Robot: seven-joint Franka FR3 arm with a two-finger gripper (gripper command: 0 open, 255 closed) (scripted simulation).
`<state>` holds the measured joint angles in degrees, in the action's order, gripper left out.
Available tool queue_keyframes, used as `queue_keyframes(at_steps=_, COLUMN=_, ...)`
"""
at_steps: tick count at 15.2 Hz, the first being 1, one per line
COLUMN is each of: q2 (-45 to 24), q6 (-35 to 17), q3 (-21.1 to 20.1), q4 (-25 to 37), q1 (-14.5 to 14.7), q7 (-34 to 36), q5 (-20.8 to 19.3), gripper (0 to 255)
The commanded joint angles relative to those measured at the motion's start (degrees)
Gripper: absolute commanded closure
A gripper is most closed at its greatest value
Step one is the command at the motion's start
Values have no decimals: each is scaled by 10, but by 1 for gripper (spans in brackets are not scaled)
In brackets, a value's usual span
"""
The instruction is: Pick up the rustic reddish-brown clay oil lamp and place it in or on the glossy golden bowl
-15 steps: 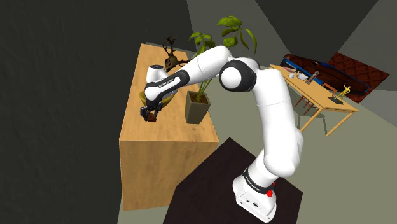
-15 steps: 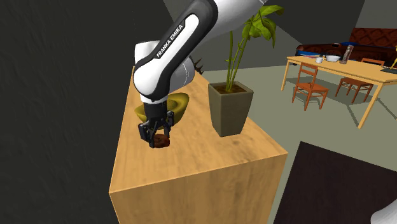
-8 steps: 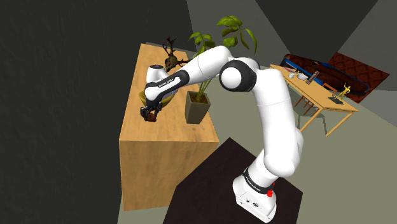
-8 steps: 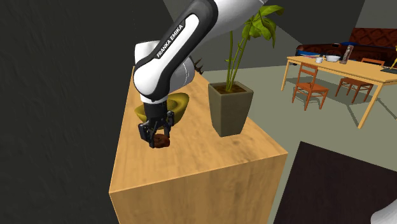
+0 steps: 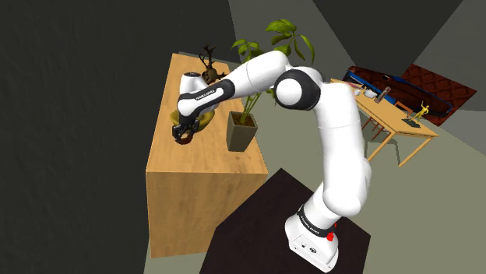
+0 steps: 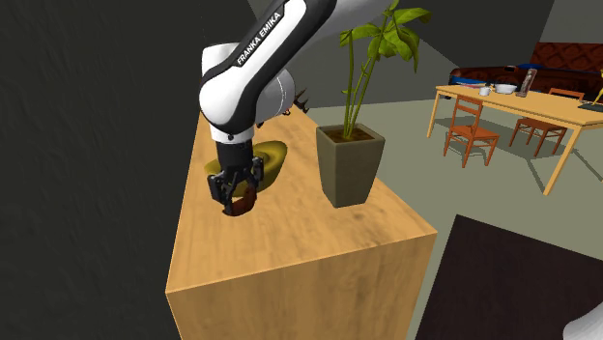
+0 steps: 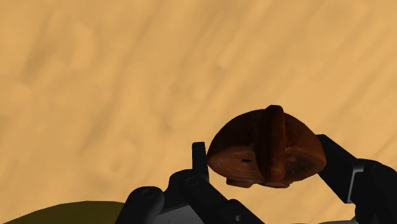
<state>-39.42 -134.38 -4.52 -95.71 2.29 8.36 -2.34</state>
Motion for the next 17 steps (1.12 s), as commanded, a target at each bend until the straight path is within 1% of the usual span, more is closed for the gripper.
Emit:
queue_keyframes(at_steps=1, q2=11, q6=10, q3=-1, q4=-2, q1=0, q7=0, q5=1, gripper=255)
queue_keyframes(at_steps=17, q2=85, q6=96, q3=-5, q4=11, q1=-3, q7=-2, q5=7, gripper=255)
